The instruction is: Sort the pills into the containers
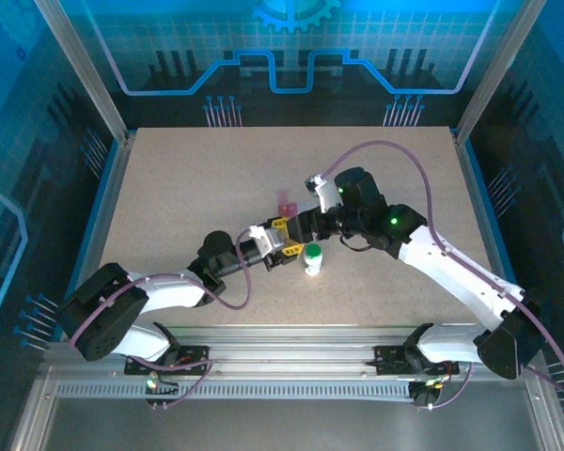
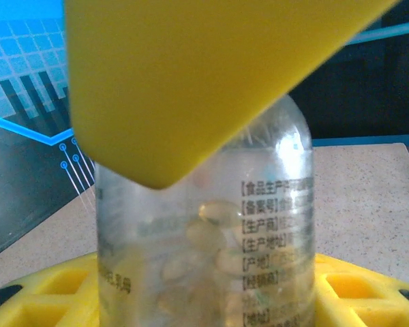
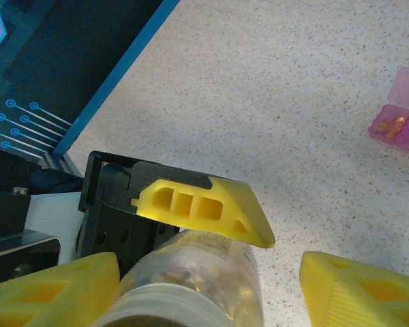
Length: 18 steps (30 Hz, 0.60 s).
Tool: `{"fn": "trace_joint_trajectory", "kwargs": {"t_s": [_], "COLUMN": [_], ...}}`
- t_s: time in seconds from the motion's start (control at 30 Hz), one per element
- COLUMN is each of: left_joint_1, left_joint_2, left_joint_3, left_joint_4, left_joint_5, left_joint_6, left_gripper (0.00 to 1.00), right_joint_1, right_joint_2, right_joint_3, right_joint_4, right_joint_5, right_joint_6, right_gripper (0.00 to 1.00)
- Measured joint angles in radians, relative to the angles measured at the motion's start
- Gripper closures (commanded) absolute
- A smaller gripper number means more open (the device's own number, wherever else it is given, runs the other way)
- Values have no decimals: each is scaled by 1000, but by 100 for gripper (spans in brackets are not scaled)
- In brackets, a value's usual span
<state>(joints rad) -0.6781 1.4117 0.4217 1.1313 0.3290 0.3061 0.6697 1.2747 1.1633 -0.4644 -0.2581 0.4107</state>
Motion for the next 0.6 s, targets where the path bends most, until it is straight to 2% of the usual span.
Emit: {"fn": "trace_joint_trajectory", "kwargs": {"t_s": [0.47,0.57,0.6], "left_joint_1": [-6,-7,-7], "left_joint_2": [0,0,0], "left_joint_3": [0,0,0], "left_joint_4": [-5,-4,-4], "left_joint_5": [-11,-12,-16], "left_joint_6": [37,38,38], "left_gripper": [100,100,100], "right_joint_1": [16,24,27], "right_joint_2": [33,39,42], "right_joint_3": [24,27,31], "right_joint_4": [-47,-65,-71], "right_joint_5": [-11,-10,-8], "right_joint_6": [-17,-23,-27], "right_gripper": [31,33,37]}}
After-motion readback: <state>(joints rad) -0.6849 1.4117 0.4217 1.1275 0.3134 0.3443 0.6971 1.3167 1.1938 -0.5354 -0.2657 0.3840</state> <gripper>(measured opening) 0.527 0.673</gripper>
